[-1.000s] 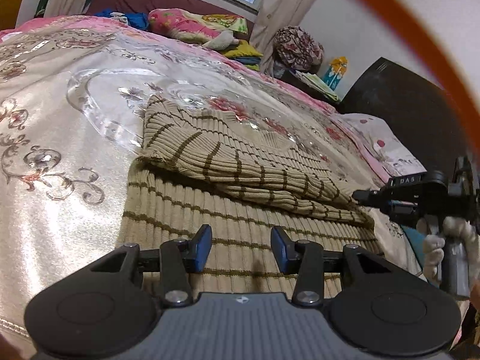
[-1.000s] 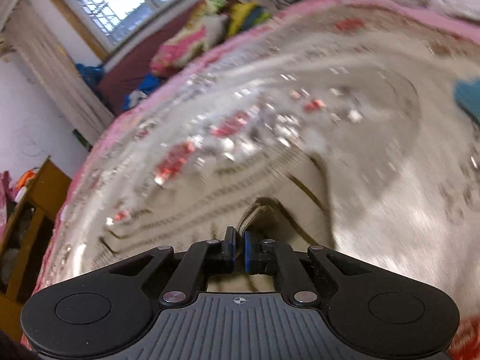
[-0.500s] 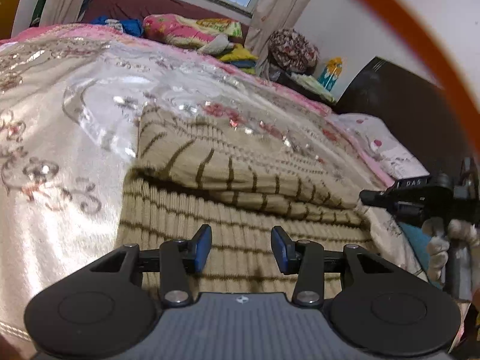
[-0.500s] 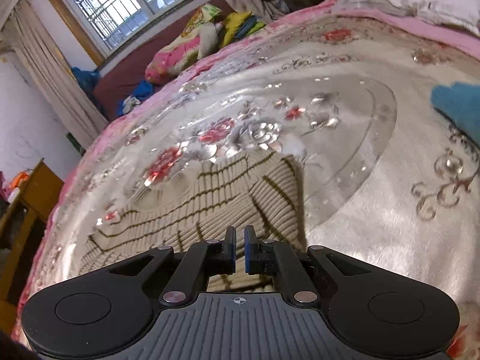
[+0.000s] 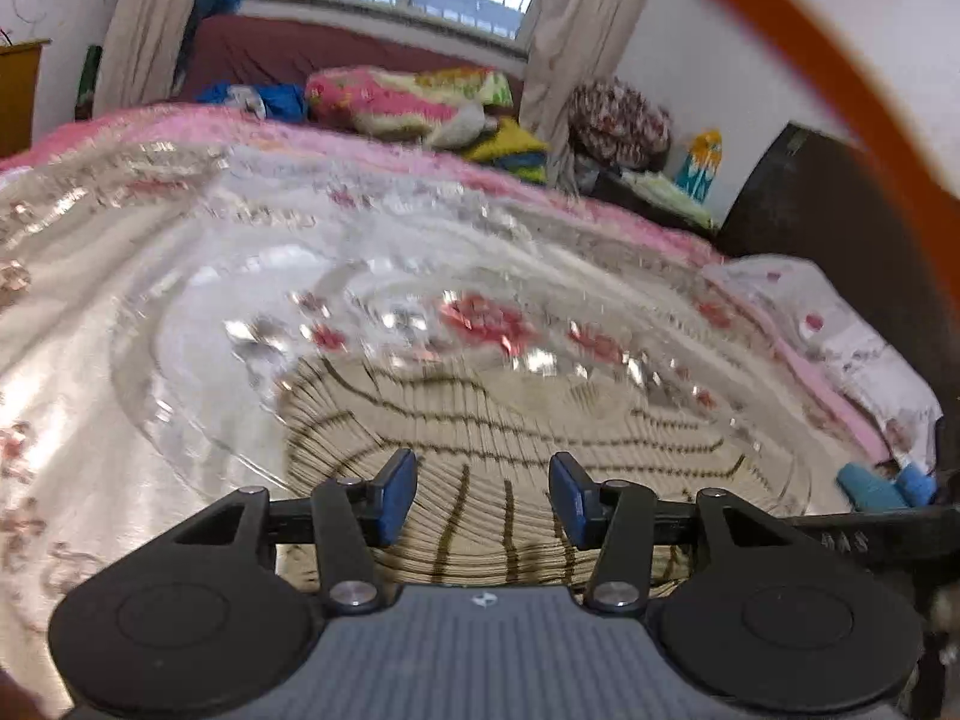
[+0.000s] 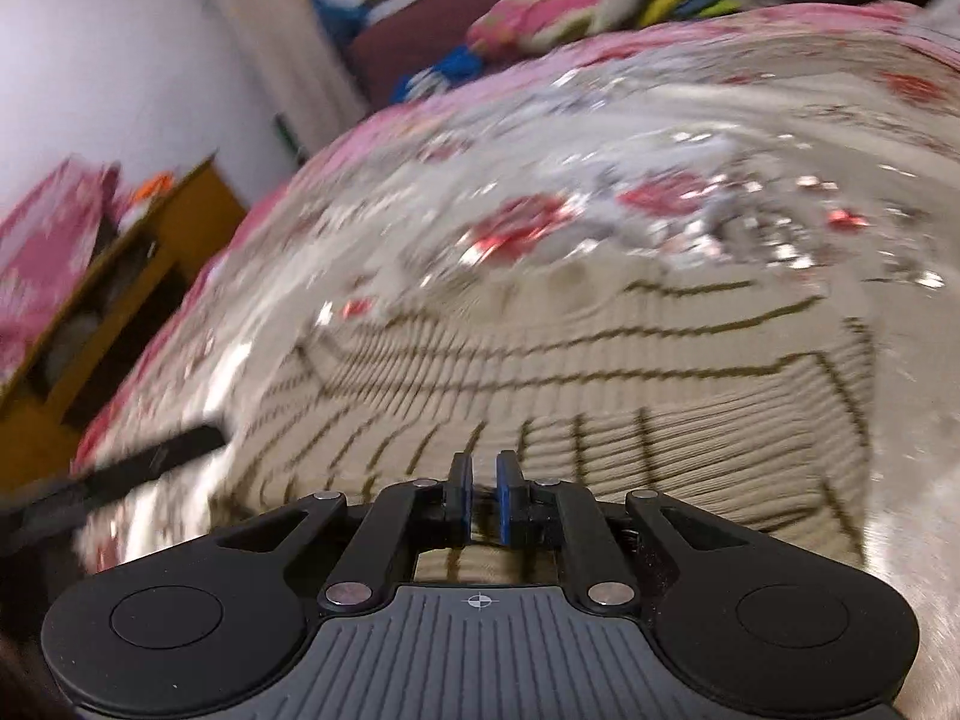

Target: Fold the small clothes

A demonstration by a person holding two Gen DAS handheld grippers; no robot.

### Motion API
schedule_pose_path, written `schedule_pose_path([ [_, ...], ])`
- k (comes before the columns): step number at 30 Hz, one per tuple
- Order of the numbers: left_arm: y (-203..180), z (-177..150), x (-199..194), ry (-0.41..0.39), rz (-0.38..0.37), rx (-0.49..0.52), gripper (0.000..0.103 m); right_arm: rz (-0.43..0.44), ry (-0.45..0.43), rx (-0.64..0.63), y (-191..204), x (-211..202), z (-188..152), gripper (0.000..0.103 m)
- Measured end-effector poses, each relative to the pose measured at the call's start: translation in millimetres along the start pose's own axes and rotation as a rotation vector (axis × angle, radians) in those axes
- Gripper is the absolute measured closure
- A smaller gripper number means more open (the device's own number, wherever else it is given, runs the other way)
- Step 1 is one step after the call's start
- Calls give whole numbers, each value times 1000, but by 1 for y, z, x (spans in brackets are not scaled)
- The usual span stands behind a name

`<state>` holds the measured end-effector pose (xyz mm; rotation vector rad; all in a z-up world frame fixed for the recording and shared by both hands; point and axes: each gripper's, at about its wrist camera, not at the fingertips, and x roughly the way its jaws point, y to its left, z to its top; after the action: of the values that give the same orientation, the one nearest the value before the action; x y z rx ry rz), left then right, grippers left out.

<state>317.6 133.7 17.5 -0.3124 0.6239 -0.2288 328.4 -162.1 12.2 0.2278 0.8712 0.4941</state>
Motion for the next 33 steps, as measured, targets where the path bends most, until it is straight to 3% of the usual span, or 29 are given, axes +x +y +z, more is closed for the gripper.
schedule_pose_path([
  [4, -6, -26, 12, 106, 6, 42, 50, 40, 69, -65, -1, -3, -17, 91],
  [6, -11, -41, 6, 112, 16, 107, 50, 59, 86, -94, -4, -12, -28, 91],
  [9, -18, -50, -10, 122, 26, 179, 50, 0, 131, -89, -14, -19, -43, 91],
  [13, -22, -48, -26, 137, 10, 179, 50, 9, 96, -16, -28, -42, -57, 88],
  [17, -27, -36, -39, 83, -36, 137, 50, 23, 24, 6, -28, -70, -58, 88],
  [22, -43, -18, -23, 39, -62, 126, 50, 5, -25, -6, -22, -72, -40, 88],
  [27, -44, -18, 11, 101, -36, 117, 50, -23, -63, 16, -24, -49, -25, 88],
  [30, -42, -29, 17, 153, -13, 130, 50, -41, -9, 16, -29, -29, -28, 88],
  [33, -45, -39, 9, 157, -2, 182, 50, -48, 15, -12, -30, -32, -39, 88],
])
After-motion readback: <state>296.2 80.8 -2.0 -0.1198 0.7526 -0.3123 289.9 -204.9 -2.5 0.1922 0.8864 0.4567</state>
